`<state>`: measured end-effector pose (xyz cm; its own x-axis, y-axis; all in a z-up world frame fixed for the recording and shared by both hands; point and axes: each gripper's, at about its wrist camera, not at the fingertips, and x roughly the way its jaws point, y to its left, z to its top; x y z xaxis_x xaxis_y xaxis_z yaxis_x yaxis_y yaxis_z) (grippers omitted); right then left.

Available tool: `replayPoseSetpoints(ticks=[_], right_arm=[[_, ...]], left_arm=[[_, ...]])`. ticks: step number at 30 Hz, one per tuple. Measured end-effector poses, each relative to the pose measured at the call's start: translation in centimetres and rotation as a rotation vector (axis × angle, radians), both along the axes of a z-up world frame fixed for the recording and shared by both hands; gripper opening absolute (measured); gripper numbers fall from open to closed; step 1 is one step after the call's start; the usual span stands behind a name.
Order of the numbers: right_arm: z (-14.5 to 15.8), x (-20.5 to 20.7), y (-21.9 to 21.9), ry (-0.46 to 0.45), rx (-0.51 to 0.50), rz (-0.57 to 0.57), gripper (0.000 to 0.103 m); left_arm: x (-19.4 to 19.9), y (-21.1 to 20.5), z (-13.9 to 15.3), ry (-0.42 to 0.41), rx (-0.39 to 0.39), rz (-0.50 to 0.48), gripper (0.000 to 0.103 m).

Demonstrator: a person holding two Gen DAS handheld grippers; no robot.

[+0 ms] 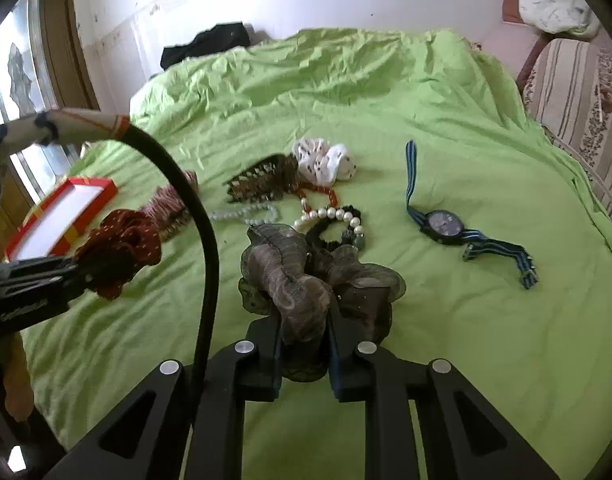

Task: Organize jewelry
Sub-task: 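Carry both scrunchies into the red-rimmed white tray and open both tools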

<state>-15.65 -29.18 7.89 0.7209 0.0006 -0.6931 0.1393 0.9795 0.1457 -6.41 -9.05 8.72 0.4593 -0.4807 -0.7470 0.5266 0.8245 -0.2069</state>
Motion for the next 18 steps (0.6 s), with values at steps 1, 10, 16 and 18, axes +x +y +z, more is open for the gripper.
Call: replayPoseSetpoints(ticks=[1,10,16,18], right_arm=[[0.4,-0.2,0.1,-0.008,0.004,0.001,0.019],[6.4,-1.7,2.8,-0.111,0.071,0.091,0.019],[9.4,-0.9,7.1,-0.143,0.119,0.202,0.019],[10.2,0.1,9.0,-0.139,0.137,0.247,0.019]], left_arm=[[-0.5,0.2,0.8,-0.01,-0.011,-0.005,0.018],[-2.5,5.7,7.3,-0.091,-0.079,0.041,0.018],[-2.7,10.6,10.5,-0.147,-0.074,0.097,0.018],[-2.4,12.3,11.0,-0.165,-0.054,0.122,0.019]])
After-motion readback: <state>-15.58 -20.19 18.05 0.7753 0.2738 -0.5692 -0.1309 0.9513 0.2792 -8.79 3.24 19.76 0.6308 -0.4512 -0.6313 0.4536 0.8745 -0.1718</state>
